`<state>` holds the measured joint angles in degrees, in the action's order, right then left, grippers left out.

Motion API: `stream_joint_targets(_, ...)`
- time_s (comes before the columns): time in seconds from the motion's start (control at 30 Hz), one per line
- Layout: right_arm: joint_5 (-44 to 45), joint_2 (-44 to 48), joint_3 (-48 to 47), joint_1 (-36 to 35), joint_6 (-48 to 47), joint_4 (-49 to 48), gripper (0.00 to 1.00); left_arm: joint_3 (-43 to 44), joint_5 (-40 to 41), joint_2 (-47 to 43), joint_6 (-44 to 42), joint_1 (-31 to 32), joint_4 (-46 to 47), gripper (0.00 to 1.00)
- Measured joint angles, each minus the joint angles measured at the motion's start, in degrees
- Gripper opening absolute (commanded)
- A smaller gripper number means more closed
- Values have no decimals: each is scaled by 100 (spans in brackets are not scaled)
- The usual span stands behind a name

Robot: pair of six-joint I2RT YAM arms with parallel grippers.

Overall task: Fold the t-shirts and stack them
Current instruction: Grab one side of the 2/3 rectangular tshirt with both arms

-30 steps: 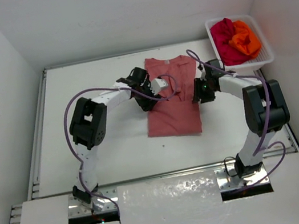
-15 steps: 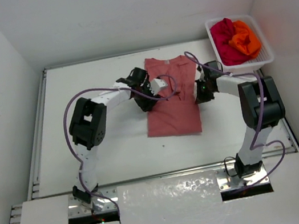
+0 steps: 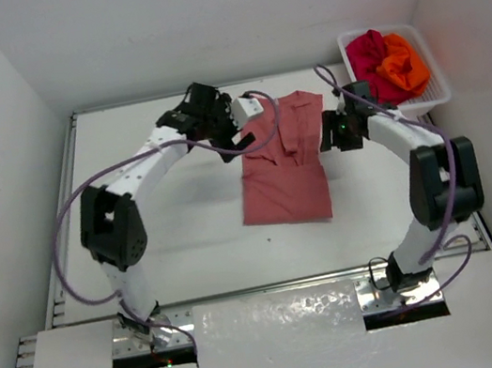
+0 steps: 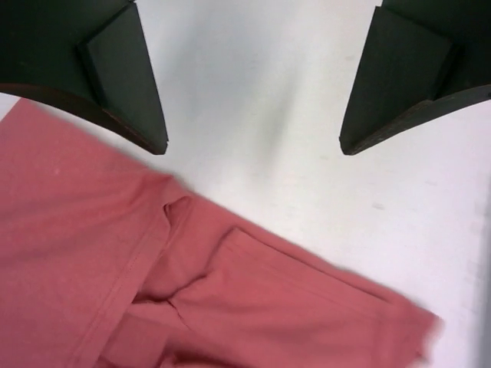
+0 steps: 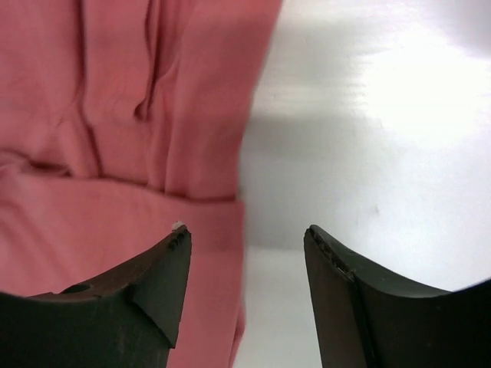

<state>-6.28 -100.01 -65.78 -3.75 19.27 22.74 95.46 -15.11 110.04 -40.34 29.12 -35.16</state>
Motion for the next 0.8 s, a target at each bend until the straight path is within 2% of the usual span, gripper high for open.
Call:
stream_joint_targets(0.07, -70, 520, 258, 35, 70, 76, 52, -190, -214, -487, -481, -28, -24, 82)
stream_joint_targets(0.1, -142, 820, 481, 55, 127, 85, 51, -483, -258, -841, -802, -15, 9, 72)
stream_joint_targets(0.13, -229, 1075, 708, 61, 208, 94, 52, -828, -251, -1189, -1088, 48, -24, 71)
stream_joint_targets(0.23, -562, 1663, 1530, 44, 452, 98, 56, -2264, -140, -2157, -1965, 695, 22, 75)
stream_joint_targets(0.27, -645, 1751, 1786, 20, 511, 109, 57, -2671, -142, -2286, -2194, 957, 28, 82)
stream_joint_targets(0.37, -817, 1751, 2304, -15, 643, 190, 58, -3554, -170, -2192, -2667, 1537, 214, 87)
stream_joint_targets(0.5, -1003, 1652, 2559, -52, 772, 164, 58, -4004, 48, -1794, -3132, 1488, 588, 87)
stream_joint_targets(0.8, -1207, 1506, 2859, -101, 1034, -170, 56, -4009, 37, -1327, -3689, 1517, 1115, 72)
